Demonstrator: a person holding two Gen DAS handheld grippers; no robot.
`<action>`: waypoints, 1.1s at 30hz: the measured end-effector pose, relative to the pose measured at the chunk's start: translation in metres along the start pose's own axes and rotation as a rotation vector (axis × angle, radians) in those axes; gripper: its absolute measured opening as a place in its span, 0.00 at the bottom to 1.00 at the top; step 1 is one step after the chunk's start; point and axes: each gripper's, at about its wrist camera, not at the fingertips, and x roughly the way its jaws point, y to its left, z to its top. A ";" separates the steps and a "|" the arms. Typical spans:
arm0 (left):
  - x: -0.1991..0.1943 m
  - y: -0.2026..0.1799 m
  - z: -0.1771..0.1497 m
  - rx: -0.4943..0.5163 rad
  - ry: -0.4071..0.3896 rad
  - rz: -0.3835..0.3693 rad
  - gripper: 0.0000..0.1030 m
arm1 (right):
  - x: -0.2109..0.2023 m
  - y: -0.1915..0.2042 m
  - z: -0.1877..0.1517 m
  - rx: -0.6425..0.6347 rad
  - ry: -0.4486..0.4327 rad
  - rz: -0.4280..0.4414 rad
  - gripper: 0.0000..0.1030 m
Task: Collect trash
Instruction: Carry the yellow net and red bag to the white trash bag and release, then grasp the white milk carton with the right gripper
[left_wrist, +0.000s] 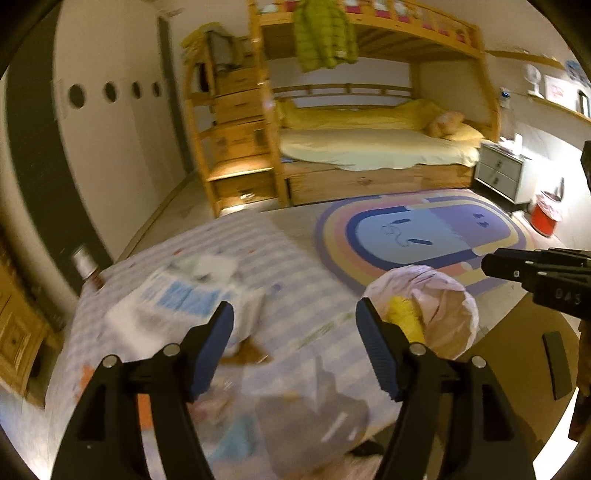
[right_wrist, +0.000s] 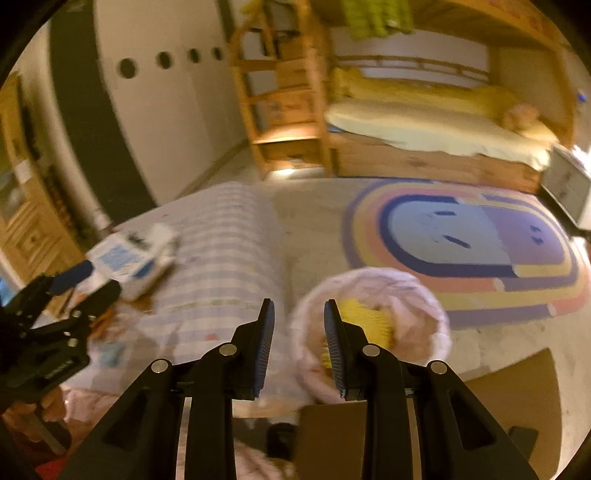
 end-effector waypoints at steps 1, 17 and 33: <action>-0.003 0.007 -0.003 -0.012 0.003 0.013 0.68 | 0.000 0.010 0.001 -0.023 0.001 0.017 0.33; -0.054 0.163 -0.087 -0.290 0.065 0.338 0.72 | 0.059 0.168 0.007 -0.393 0.058 0.153 0.59; -0.031 0.209 -0.106 -0.390 0.128 0.398 0.73 | 0.143 0.225 0.003 -0.590 0.039 -0.041 0.74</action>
